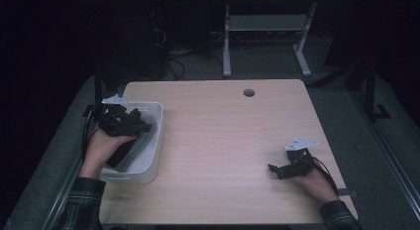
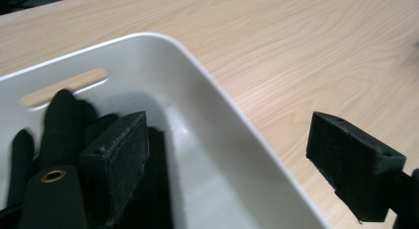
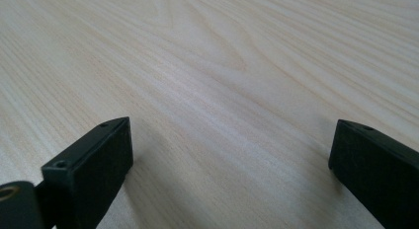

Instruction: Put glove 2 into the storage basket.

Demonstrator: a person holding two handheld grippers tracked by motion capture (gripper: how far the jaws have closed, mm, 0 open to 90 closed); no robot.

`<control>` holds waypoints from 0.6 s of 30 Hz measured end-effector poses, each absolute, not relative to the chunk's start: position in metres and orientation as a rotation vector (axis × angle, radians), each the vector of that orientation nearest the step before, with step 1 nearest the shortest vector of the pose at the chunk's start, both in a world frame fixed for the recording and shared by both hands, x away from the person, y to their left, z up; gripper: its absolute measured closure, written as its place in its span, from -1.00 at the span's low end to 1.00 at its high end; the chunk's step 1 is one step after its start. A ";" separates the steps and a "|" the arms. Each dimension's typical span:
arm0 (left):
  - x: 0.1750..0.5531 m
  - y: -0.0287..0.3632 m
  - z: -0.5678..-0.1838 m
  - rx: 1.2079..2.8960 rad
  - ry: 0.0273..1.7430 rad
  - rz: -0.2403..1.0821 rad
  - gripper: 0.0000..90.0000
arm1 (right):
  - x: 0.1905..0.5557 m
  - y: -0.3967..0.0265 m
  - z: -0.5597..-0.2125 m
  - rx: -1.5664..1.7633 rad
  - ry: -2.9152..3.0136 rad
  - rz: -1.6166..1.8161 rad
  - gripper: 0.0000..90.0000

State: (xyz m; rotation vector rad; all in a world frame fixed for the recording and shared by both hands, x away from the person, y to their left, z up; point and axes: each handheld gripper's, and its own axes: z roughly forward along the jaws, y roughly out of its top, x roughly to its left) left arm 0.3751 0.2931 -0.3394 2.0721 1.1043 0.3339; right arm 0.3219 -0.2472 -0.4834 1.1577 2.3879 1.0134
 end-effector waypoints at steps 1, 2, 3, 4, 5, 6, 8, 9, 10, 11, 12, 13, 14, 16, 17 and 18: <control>0.375 0.290 -0.339 2.070 1.099 0.330 -0.65 | 0.322 -0.247 -0.483 1.158 2.388 1.013 -0.93; 0.374 0.287 -0.338 2.070 1.087 0.326 -0.65 | 0.322 -0.247 -0.483 1.158 2.388 1.013 -0.93; 0.374 0.284 -0.337 2.072 1.078 0.324 -0.65 | 0.322 -0.247 -0.483 1.157 2.388 1.013 -0.93; 0.373 0.279 -0.336 2.067 1.068 0.320 -0.65 | 0.322 -0.247 -0.484 1.155 2.388 1.013 -0.93; 0.373 0.275 -0.336 2.070 1.055 0.313 -0.65 | 0.322 -0.247 -0.483 1.159 2.389 1.014 -0.93; 0.373 0.272 -0.335 2.071 1.047 0.311 -0.65 | 0.322 -0.247 -0.483 1.158 2.388 1.013 -0.93; 0.372 0.265 -0.335 2.071 1.027 0.304 -0.65 | 0.322 -0.247 -0.483 1.158 2.389 1.013 -0.93; 0.371 0.260 -0.335 2.069 1.014 0.298 -0.65 | 0.322 -0.247 -0.483 1.158 2.390 1.012 -0.93; 0.371 0.257 -0.335 2.071 1.006 0.294 -0.65 | 0.322 -0.247 -0.483 1.158 2.390 1.012 -0.93; 0.370 0.252 -0.335 2.072 0.993 0.291 -0.65 | 0.322 -0.247 -0.483 1.158 2.390 1.013 -0.93; 0.370 0.249 -0.335 2.076 0.987 0.286 -0.65 | 0.322 -0.247 -0.483 1.158 2.390 1.012 -0.93; 0.369 0.245 -0.336 2.078 0.977 0.278 -0.65 | 0.322 -0.247 -0.483 1.158 2.390 1.012 -0.93; 0.369 0.240 -0.337 2.074 0.969 0.271 -0.65 | 0.322 -0.247 -0.483 1.158 2.390 1.012 -0.93; 0.367 0.232 -0.340 2.078 0.954 0.264 -0.65 | 0.322 -0.247 -0.483 1.153 2.389 1.013 -0.93; 0.367 0.228 -0.341 2.086 0.941 0.258 -0.65 | 0.322 -0.247 -0.483 1.152 2.388 1.012 -0.93; 0.366 0.225 -0.343 2.082 0.935 0.255 -0.65 | 0.322 -0.247 -0.483 1.156 2.389 1.012 -0.93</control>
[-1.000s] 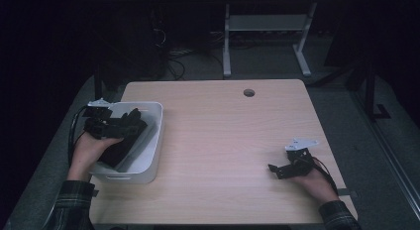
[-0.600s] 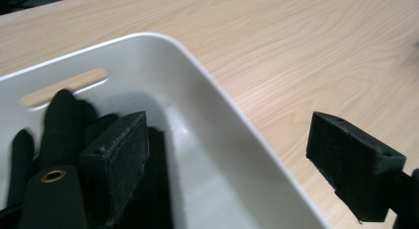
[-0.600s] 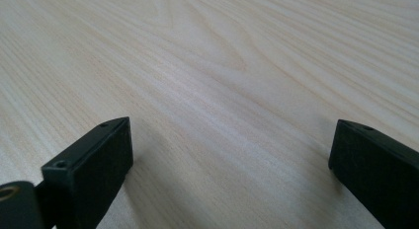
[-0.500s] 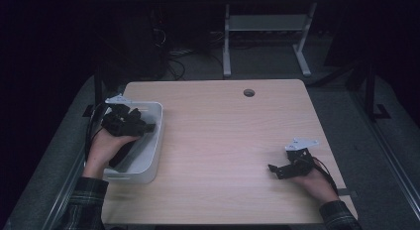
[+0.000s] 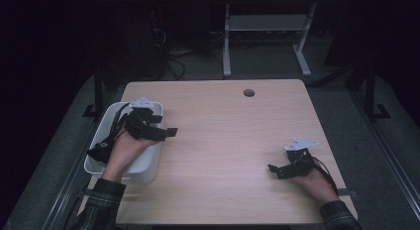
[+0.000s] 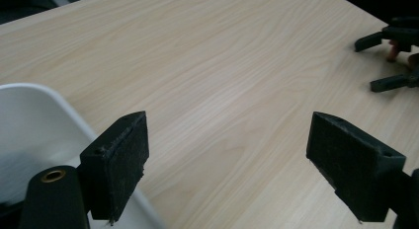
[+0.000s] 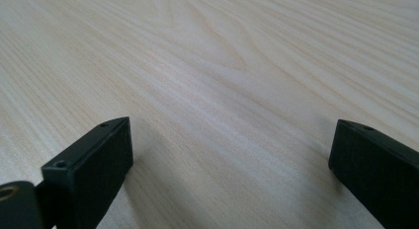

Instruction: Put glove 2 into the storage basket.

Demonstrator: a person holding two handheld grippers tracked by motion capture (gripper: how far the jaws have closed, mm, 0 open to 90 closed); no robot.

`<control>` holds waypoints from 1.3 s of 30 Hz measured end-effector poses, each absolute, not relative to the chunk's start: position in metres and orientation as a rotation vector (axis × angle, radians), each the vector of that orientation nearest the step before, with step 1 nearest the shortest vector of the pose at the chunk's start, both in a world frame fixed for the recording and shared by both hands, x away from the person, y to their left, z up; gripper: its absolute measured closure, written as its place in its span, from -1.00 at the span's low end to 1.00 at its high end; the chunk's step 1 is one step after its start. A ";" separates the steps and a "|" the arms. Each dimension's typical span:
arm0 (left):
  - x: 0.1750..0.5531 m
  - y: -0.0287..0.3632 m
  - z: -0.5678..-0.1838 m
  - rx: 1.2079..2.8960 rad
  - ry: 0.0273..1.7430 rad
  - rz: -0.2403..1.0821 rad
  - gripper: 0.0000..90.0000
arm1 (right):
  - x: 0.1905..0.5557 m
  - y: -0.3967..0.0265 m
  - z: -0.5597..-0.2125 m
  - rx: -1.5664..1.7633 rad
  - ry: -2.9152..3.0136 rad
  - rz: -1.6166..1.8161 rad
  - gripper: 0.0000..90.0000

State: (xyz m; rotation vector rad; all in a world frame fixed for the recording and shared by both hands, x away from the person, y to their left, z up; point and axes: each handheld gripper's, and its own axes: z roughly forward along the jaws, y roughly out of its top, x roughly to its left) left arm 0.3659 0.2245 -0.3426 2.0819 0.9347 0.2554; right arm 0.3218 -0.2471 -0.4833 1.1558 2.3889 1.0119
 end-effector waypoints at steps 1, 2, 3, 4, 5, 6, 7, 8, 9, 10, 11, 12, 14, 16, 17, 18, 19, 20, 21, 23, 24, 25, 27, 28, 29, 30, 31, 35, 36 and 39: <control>0.365 0.220 -0.344 2.077 0.931 0.251 -0.65 | 0.322 -0.247 -0.483 1.159 2.389 1.013 -0.93; 0.364 0.217 -0.346 2.080 0.921 0.246 -0.65 | 0.322 -0.247 -0.483 1.158 2.389 1.013 -0.93; 0.363 0.214 -0.347 2.081 0.916 0.241 -0.65 | 0.322 -0.247 -0.483 1.158 2.390 1.013 -0.93; 0.362 0.210 -0.349 2.078 0.912 0.238 -0.65 | 0.322 -0.247 -0.483 1.158 2.390 1.013 -0.93; 0.362 0.206 -0.351 2.078 0.907 0.230 -0.65 | 0.322 -0.247 -0.483 1.158 2.390 1.012 -0.93; 0.361 0.203 -0.353 2.084 0.898 0.226 -0.65 | 0.322 -0.247 -0.483 1.159 2.390 1.012 -0.93; 0.360 0.199 -0.355 2.078 0.899 0.224 -0.65 | 0.322 -0.247 -0.483 1.159 2.390 1.012 -0.93; 0.359 0.196 -0.357 2.081 0.891 0.223 -0.65 | 0.322 -0.247 -0.483 1.159 2.390 1.012 -0.93; 0.358 0.193 -0.359 2.079 0.887 0.216 -0.65 | 0.322 -0.247 -0.483 1.159 2.390 1.013 -0.93; 0.357 0.190 -0.361 2.082 0.881 0.212 -0.65 | 0.322 -0.247 -0.483 1.159 2.390 1.012 -0.93; 0.356 0.186 -0.363 2.085 0.876 0.215 -0.65 | 0.322 -0.247 -0.483 1.159 2.390 1.012 -0.93; 0.355 0.184 -0.364 2.085 0.873 0.214 -0.65 | 0.322 -0.247 -0.483 1.159 2.389 1.014 -0.93; 0.353 0.179 -0.368 2.086 0.866 0.214 -0.65 | 0.322 -0.247 -0.483 1.159 2.390 1.012 -0.93; 0.351 0.173 -0.371 2.090 0.849 0.208 -0.65 | 0.322 -0.247 -0.483 1.159 2.390 1.013 -0.93; 0.350 0.170 -0.372 2.091 0.837 0.205 -0.65 | 0.322 -0.247 -0.483 1.159 2.389 1.013 -0.93; 0.349 0.167 -0.374 2.094 0.828 0.196 -0.65 | 0.322 -0.247 -0.483 1.160 2.389 1.014 -0.93; 0.347 0.163 -0.376 2.090 0.819 0.189 -0.65 | 0.322 -0.247 -0.483 1.161 2.389 1.015 -0.93; 0.346 0.160 -0.378 2.096 0.814 0.191 -0.65 | 0.321 -0.247 -0.483 1.162 2.390 1.013 -0.93; 0.344 0.157 -0.380 2.104 0.808 0.188 -0.65 | 0.321 -0.247 -0.483 1.162 2.389 1.013 -0.93; 0.341 0.151 -0.384 2.123 0.792 0.183 -0.65 | 0.321 -0.247 -0.483 1.161 2.389 1.012 -0.93; 0.339 0.148 -0.387 2.121 0.791 0.179 -0.65 | 0.321 -0.247 -0.483 1.160 2.390 1.011 -0.93; 0.339 0.145 -0.389 2.137 0.776 0.181 -0.65 | 0.321 -0.247 -0.483 1.160 2.390 1.012 -0.93; 0.336 0.141 -0.394 2.155 0.770 0.183 -0.65 | 0.321 -0.247 -0.483 1.159 2.390 1.012 -0.93; 0.335 0.138 -0.397 2.157 0.777 0.180 -0.65 | 0.321 -0.247 -0.483 1.160 2.390 1.012 -0.93; 0.335 0.137 -0.399 2.164 0.773 0.182 -0.65 | 0.321 -0.247 -0.483 1.159 2.390 1.012 -0.93; 0.335 0.136 -0.402 2.161 0.777 0.176 -0.65 | 0.321 -0.247 -0.483 1.160 2.390 1.012 -0.93; 0.335 0.135 -0.405 2.171 0.776 0.177 -0.65 | 0.321 -0.247 -0.483 1.159 2.390 1.012 -0.93; 0.332 0.130 -0.414 2.202 0.753 0.182 -0.66 | 0.321 -0.247 -0.483 1.159 2.391 1.012 -0.93; 0.331 0.129 -0.416 2.207 0.751 0.191 -0.66 | 0.321 -0.247 -0.483 1.160 2.390 1.012 -0.93; 0.329 0.128 -0.423 2.204 0.755 0.182 -0.66 | 0.321 -0.247 -0.483 1.159 2.391 1.012 -0.93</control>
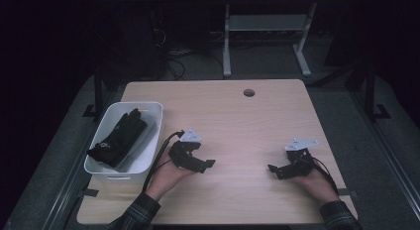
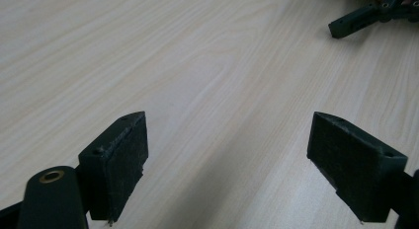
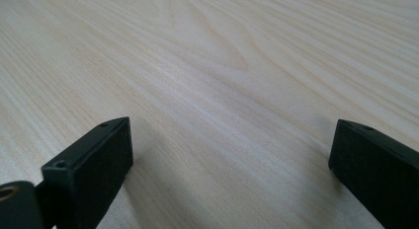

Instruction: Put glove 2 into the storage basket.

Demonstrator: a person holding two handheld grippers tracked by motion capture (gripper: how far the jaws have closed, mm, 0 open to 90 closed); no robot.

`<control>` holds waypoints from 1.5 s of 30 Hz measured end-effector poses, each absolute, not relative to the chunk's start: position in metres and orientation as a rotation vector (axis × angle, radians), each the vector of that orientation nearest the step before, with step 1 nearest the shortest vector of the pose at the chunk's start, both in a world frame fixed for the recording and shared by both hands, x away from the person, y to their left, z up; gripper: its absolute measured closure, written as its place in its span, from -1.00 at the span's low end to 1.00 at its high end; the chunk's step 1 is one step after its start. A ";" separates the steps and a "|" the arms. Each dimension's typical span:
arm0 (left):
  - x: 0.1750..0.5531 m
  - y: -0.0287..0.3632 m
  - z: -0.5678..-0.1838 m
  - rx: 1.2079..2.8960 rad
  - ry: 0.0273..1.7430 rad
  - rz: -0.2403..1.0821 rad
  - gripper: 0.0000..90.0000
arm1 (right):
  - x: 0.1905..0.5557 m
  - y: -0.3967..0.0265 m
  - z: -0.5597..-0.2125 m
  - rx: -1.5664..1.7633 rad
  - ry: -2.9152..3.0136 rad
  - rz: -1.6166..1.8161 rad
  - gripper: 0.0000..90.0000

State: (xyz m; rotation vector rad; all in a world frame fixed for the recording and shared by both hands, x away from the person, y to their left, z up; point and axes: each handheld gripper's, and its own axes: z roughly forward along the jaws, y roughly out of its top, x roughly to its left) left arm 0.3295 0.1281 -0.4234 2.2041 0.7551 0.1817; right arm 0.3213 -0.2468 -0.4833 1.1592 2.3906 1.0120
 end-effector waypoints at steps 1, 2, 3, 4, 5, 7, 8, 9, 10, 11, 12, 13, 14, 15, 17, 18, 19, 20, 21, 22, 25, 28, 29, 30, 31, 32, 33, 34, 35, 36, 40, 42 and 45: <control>0.329 0.128 -0.426 2.203 0.758 0.185 -0.66 | 0.321 -0.247 -0.483 1.159 2.390 1.012 -0.93; 0.328 0.128 -0.429 2.207 0.760 0.182 -0.66 | 0.321 -0.247 -0.483 1.159 2.390 1.012 -0.93; 0.328 0.128 -0.431 2.216 0.753 0.183 -0.66 | 0.321 -0.247 -0.483 1.159 2.390 1.012 -0.93; 0.327 0.127 -0.434 2.214 0.761 0.176 -0.66 | 0.321 -0.247 -0.483 1.159 2.391 1.012 -0.93; 0.326 0.127 -0.436 2.224 0.760 0.179 -0.66 | 0.321 -0.247 -0.483 1.159 2.390 1.012 -0.93; 0.325 0.126 -0.439 2.240 0.752 0.187 -0.67 | 0.321 -0.247 -0.483 1.159 2.390 1.012 -0.93; 0.324 0.125 -0.441 2.247 0.749 0.189 -0.67 | 0.321 -0.247 -0.483 1.160 2.391 1.012 -0.93; 0.323 0.124 -0.443 2.247 0.748 0.190 -0.67 | 0.321 -0.247 -0.483 1.160 2.390 1.012 -0.93; 0.322 0.123 -0.445 2.252 0.743 0.188 -0.67 | 0.321 -0.247 -0.483 1.160 2.390 1.012 -0.93; 0.322 0.122 -0.447 2.272 0.736 0.186 -0.67 | 0.321 -0.247 -0.483 1.160 2.390 1.012 -0.93; 0.321 0.120 -0.449 2.285 0.726 0.198 -0.67 | 0.321 -0.247 -0.483 1.159 2.390 1.012 -0.93; 0.320 0.118 -0.452 2.300 0.716 0.207 -0.67 | 0.321 -0.247 -0.483 1.159 2.390 1.012 -0.93; 0.320 0.116 -0.454 2.319 0.696 0.222 -0.67 | 0.321 -0.247 -0.483 1.159 2.390 1.012 -0.93; 0.319 0.114 -0.457 2.333 0.683 0.238 -0.67 | 0.321 -0.247 -0.483 1.163 2.390 1.012 -0.93; 0.320 0.111 -0.462 2.350 0.674 0.241 -0.67 | 0.321 -0.246 -0.483 1.166 2.391 1.012 -0.93; 0.320 0.110 -0.463 2.359 0.668 0.241 -0.67 | 0.321 -0.247 -0.483 1.158 2.391 1.011 -0.93; 0.320 0.109 -0.465 2.359 0.674 0.235 -0.67 | 0.321 -0.247 -0.483 1.158 2.391 1.011 -0.93; 0.320 0.108 -0.468 2.370 0.672 0.235 -0.67 | 0.321 -0.247 -0.483 1.157 2.391 1.011 -0.93; 0.319 0.107 -0.469 2.371 0.670 0.236 -0.68 | 0.321 -0.247 -0.483 1.157 2.391 1.011 -0.93; 0.319 0.107 -0.469 2.368 0.667 0.243 -0.69 | 0.321 -0.247 -0.483 1.157 2.391 1.011 -0.93; 0.318 0.107 -0.470 2.356 0.660 0.244 -0.70 | 0.321 -0.247 -0.483 1.156 2.392 1.012 -0.93; 0.317 0.107 -0.472 2.340 0.657 0.251 -0.71 | 0.321 -0.247 -0.483 1.155 2.393 1.012 -0.93; 0.317 0.107 -0.473 2.332 0.652 0.253 -0.72 | 0.321 -0.246 -0.483 1.156 2.393 1.011 -0.93; 0.317 0.108 -0.473 2.329 0.651 0.254 -0.72 | 0.321 -0.246 -0.483 1.155 2.393 1.011 -0.93; 0.316 0.108 -0.474 2.320 0.652 0.255 -0.72 | 0.321 -0.247 -0.483 1.150 2.391 1.011 -0.93; 0.316 0.109 -0.475 2.306 0.645 0.258 -0.73 | 0.321 -0.246 -0.483 1.151 2.391 1.011 -0.93; 0.316 0.109 -0.476 2.300 0.645 0.258 -0.73 | 0.321 -0.246 -0.483 1.154 2.391 1.010 -0.93; 0.315 0.110 -0.477 2.288 0.644 0.259 -0.73 | 0.321 -0.246 -0.483 1.151 2.391 1.011 -0.93; 0.315 0.110 -0.477 2.280 0.640 0.261 -0.73 | 0.321 -0.247 -0.483 1.150 2.391 1.011 -0.93; 0.315 0.111 -0.478 2.274 0.632 0.263 -0.73 | 0.321 -0.246 -0.483 1.154 2.391 1.010 -0.93; 0.315 0.111 -0.478 2.272 0.629 0.262 -0.73 | 0.321 -0.246 -0.483 1.148 2.392 1.011 -0.93; 0.315 0.111 -0.478 2.271 0.629 0.263 -0.72 | 0.321 -0.246 -0.483 1.144 2.393 1.010 -0.93; 0.315 0.111 -0.478 2.271 0.629 0.263 -0.73 | 0.321 -0.246 -0.483 1.144 2.392 1.012 -0.93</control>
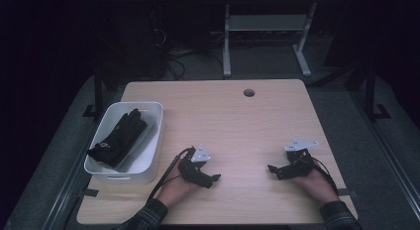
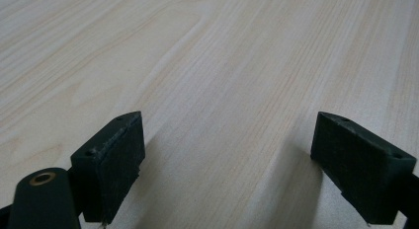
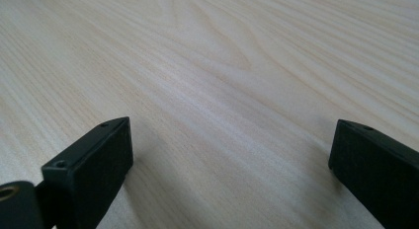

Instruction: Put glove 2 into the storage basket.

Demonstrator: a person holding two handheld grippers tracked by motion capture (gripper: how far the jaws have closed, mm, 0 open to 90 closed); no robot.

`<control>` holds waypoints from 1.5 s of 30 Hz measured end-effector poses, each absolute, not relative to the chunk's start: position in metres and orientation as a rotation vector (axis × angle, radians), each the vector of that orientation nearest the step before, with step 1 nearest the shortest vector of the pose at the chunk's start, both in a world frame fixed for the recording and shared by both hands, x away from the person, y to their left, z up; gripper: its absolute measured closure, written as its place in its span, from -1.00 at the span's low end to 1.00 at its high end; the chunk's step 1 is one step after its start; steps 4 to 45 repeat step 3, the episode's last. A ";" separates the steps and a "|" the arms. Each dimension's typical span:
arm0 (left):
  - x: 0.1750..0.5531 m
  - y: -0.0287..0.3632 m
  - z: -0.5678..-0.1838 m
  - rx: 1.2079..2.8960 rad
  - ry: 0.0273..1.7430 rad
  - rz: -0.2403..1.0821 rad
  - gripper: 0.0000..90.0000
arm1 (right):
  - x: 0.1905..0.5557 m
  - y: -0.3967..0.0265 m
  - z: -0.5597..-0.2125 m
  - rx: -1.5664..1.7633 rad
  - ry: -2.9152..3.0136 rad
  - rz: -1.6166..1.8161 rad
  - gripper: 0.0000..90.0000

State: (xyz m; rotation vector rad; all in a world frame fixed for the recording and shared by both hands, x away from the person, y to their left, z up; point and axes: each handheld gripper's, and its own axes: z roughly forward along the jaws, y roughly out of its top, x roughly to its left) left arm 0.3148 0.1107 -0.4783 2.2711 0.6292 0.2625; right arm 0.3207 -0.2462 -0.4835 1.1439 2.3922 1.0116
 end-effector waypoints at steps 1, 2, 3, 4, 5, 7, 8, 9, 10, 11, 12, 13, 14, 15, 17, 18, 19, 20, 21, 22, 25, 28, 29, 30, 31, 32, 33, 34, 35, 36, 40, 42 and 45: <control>0.315 0.111 -0.478 2.271 0.629 0.263 -0.73 | 0.321 -0.246 -0.483 1.144 2.392 1.012 -0.93; 0.315 0.111 -0.478 2.271 0.629 0.263 -0.72 | 0.321 -0.246 -0.483 1.143 2.392 1.012 -0.93; 0.315 0.111 -0.478 2.271 0.629 0.263 -0.72 | 0.321 -0.246 -0.483 1.144 2.392 1.012 -0.93; 0.315 0.111 -0.478 2.271 0.629 0.263 -0.72 | 0.321 -0.246 -0.483 1.144 2.392 1.012 -0.93; 0.315 0.111 -0.478 2.271 0.629 0.263 -0.72 | 0.321 -0.246 -0.483 1.144 2.392 1.012 -0.93; 0.315 0.111 -0.478 2.271 0.629 0.263 -0.72 | 0.321 -0.246 -0.483 1.144 2.392 1.012 -0.93; 0.315 0.111 -0.478 2.271 0.629 0.263 -0.72 | 0.321 -0.246 -0.483 1.144 2.392 1.012 -0.93; 0.315 0.111 -0.478 2.271 0.629 0.263 -0.72 | 0.321 -0.246 -0.483 1.144 2.392 1.012 -0.93; 0.315 0.111 -0.478 2.271 0.629 0.263 -0.72 | 0.321 -0.246 -0.483 1.144 2.392 1.012 -0.93; 0.315 0.111 -0.478 2.271 0.629 0.263 -0.72 | 0.321 -0.246 -0.483 1.144 2.392 1.012 -0.93; 0.315 0.111 -0.478 2.271 0.629 0.263 -0.72 | 0.321 -0.246 -0.483 1.144 2.392 1.012 -0.93; 0.315 0.111 -0.478 2.271 0.629 0.263 -0.72 | 0.321 -0.246 -0.483 1.144 2.392 1.012 -0.93; 0.315 0.111 -0.478 2.271 0.629 0.263 -0.72 | 0.321 -0.246 -0.483 1.144 2.392 1.012 -0.93; 0.315 0.111 -0.478 2.271 0.629 0.263 -0.72 | 0.321 -0.246 -0.483 1.144 2.392 1.012 -0.93; 0.315 0.111 -0.478 2.271 0.629 0.263 -0.72 | 0.321 -0.246 -0.483 1.144 2.392 1.012 -0.93; 0.315 0.111 -0.478 2.271 0.629 0.263 -0.72 | 0.321 -0.246 -0.483 1.144 2.392 1.012 -0.93; 0.315 0.111 -0.478 2.271 0.629 0.263 -0.72 | 0.321 -0.246 -0.483 1.144 2.392 1.012 -0.93; 0.315 0.111 -0.478 2.271 0.629 0.263 -0.72 | 0.321 -0.246 -0.483 1.144 2.392 1.012 -0.93; 0.315 0.111 -0.478 2.271 0.629 0.263 -0.72 | 0.321 -0.246 -0.483 1.144 2.392 1.012 -0.93; 0.315 0.111 -0.478 2.271 0.629 0.263 -0.72 | 0.321 -0.246 -0.483 1.144 2.392 1.012 -0.93; 0.315 0.111 -0.478 2.271 0.629 0.263 -0.72 | 0.321 -0.246 -0.483 1.144 2.392 1.012 -0.93; 0.315 0.111 -0.478 2.271 0.629 0.263 -0.72 | 0.321 -0.246 -0.483 1.144 2.392 1.012 -0.93; 0.315 0.111 -0.478 2.271 0.629 0.263 -0.72 | 0.321 -0.246 -0.483 1.144 2.392 1.012 -0.93; 0.315 0.111 -0.478 2.271 0.629 0.263 -0.72 | 0.321 -0.246 -0.483 1.144 2.392 1.012 -0.93; 0.315 0.111 -0.478 2.271 0.629 0.263 -0.72 | 0.321 -0.246 -0.483 1.144 2.392 1.012 -0.93; 0.315 0.111 -0.478 2.271 0.629 0.263 -0.72 | 0.321 -0.246 -0.483 1.144 2.392 1.012 -0.93; 0.315 0.111 -0.478 2.271 0.629 0.263 -0.72 | 0.321 -0.246 -0.483 1.144 2.392 1.012 -0.93; 0.315 0.111 -0.478 2.271 0.629 0.263 -0.72 | 0.321 -0.246 -0.483 1.144 2.392 1.012 -0.93; 0.315 0.111 -0.478 2.271 0.629 0.263 -0.72 | 0.321 -0.246 -0.483 1.144 2.392 1.012 -0.93; 0.315 0.111 -0.478 2.271 0.629 0.263 -0.72 | 0.321 -0.246 -0.483 1.144 2.392 1.012 -0.93; 0.315 0.111 -0.478 2.271 0.629 0.263 -0.72 | 0.321 -0.246 -0.483 1.144 2.392 1.012 -0.93; 0.315 0.111 -0.478 2.271 0.629 0.263 -0.72 | 0.321 -0.246 -0.483 1.144 2.392 1.012 -0.93; 0.315 0.111 -0.478 2.271 0.629 0.263 -0.72 | 0.321 -0.246 -0.483 1.144 2.392 1.012 -0.93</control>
